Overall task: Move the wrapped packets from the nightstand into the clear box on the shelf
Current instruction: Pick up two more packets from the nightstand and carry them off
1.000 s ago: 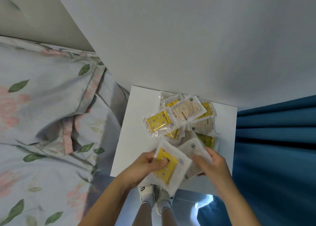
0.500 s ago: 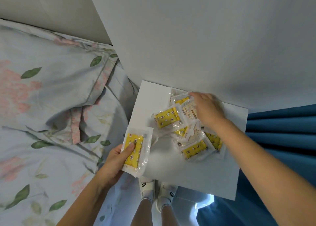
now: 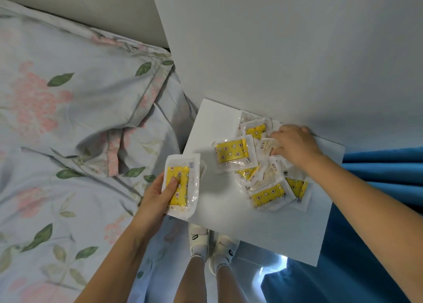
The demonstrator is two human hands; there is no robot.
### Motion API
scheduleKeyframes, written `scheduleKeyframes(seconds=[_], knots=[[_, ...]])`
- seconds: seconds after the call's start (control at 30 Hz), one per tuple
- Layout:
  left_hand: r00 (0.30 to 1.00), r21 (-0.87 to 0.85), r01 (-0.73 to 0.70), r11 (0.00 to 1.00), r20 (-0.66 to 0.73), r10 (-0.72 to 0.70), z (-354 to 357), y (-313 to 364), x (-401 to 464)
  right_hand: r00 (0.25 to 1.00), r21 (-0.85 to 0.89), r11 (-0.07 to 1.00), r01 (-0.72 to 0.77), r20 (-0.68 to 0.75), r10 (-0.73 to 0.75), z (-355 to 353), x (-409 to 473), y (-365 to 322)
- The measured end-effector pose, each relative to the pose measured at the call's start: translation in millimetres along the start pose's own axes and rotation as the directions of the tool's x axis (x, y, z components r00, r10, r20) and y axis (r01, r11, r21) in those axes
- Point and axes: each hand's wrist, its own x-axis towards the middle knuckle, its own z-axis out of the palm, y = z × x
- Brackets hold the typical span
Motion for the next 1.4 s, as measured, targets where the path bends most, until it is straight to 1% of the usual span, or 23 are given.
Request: scheduleKeyframes(seconds=[0.03,0.07,0.13,0.2,0.27,0.33,0.4,0.53,0.6,0.7,0.8,0.87,0.93,1.0,1.03,1.07,1.1,1.13,1.17,1.23,1.3,1.33,1.4], knots=[[1.0,0.003,0.021,1.0,-0.01,-0.021,2,1,0,1.0,0.051,0.999,0.005,-0.021,-0.004,-3,-3,0],[0.999,0.011,0.035,0.999,-0.021,-0.035,3,-1,2,0.999,0.057,0.998,0.006,-0.045,-0.004,-6,-6,0],[0.998,0.009,0.05,0.999,-0.04,-0.05,5,-1,4,0.998,-0.013,1.0,-0.001,-0.068,0.0,-18,-11,-4],[0.998,-0.01,0.041,0.999,-0.055,-0.041,8,-3,7,1.0,-0.03,0.999,0.025,0.001,-0.025,-34,-12,-15],[0.997,-0.035,0.032,0.999,-0.064,-0.035,11,-5,9,0.989,0.077,0.994,0.082,0.117,-0.09,-44,-7,-34],[0.997,-0.063,0.021,0.998,-0.073,-0.026,14,-7,10,0.971,0.133,0.979,0.152,0.163,-0.173,-44,4,-59],[0.997,-0.087,0.013,0.996,-0.076,-0.02,15,-8,9,0.955,0.073,0.977,0.202,0.206,-0.213,-34,14,-82],[0.997,-0.108,0.0,0.994,-0.075,-0.008,16,-8,7,0.939,-0.077,0.969,0.235,0.275,-0.206,-4,23,-110],[0.997,-0.114,-0.001,0.994,-0.078,-0.008,17,-7,7,0.948,-0.118,0.965,0.235,0.247,-0.2,8,23,-114],[0.997,-0.132,-0.008,0.991,-0.076,-0.002,16,-4,7,0.963,-0.203,0.945,0.256,0.144,-0.23,17,19,-116],[0.997,-0.15,-0.013,0.989,-0.076,0.001,14,-5,6,0.965,-0.196,0.945,0.26,0.058,-0.254,21,15,-116],[0.997,-0.162,-0.007,0.987,-0.076,-0.005,14,-7,4,0.971,-0.098,0.967,0.237,0.045,-0.234,22,13,-114],[0.996,-0.192,-0.003,0.981,-0.084,-0.014,15,-8,3,0.986,0.122,0.981,0.148,0.055,-0.155,22,9,-111],[0.996,-0.215,0.003,0.977,-0.086,-0.022,14,-10,1,0.997,0.347,0.935,0.073,-0.002,-0.077,23,3,-102],[0.996,-0.221,0.006,0.975,-0.083,-0.025,14,-11,0,0.999,0.458,0.888,0.04,-0.02,-0.035,25,-1,-97],[0.997,-0.231,0.007,0.973,-0.078,-0.025,13,-11,-2,1.0,0.596,0.803,-0.003,-0.019,0.018,25,-7,-93],[0.997,-0.245,0.005,0.97,-0.075,-0.024,13,-11,-4,0.997,0.749,0.66,-0.058,0.014,0.072,26,-14,-90],[0.997,-0.258,-0.003,0.966,-0.074,-0.017,13,-12,-6,0.992,0.879,0.465,-0.108,0.063,0.112,26,-23,-91],[0.997,-0.27,-0.014,0.963,-0.073,-0.006,13,-12,-8,0.985,0.952,0.27,-0.141,0.107,0.136,26,-31,-92],[0.997,-0.285,-0.04,0.958,-0.076,0.019,15,-11,-16,0.974,0.988,-0.023,-0.156,0.157,0.165,27,-48,-99],[0.994,-0.293,-0.076,0.953,-0.1,0.049,16,-7,-27,0.965,0.952,-0.256,-0.17,0.213,0.153,25,-66,-110],[0.991,-0.295,-0.098,0.951,-0.115,0.066,17,-5,-35,0.963,0.926,-0.334,-0.176,0.232,0.136,21,-77,-115],[0.983,-0.298,-0.15,0.943,-0.143,0.111,20,2,-53,0.97,0.907,-0.39,-0.161,0.218,0.108,17,-98,-125]])
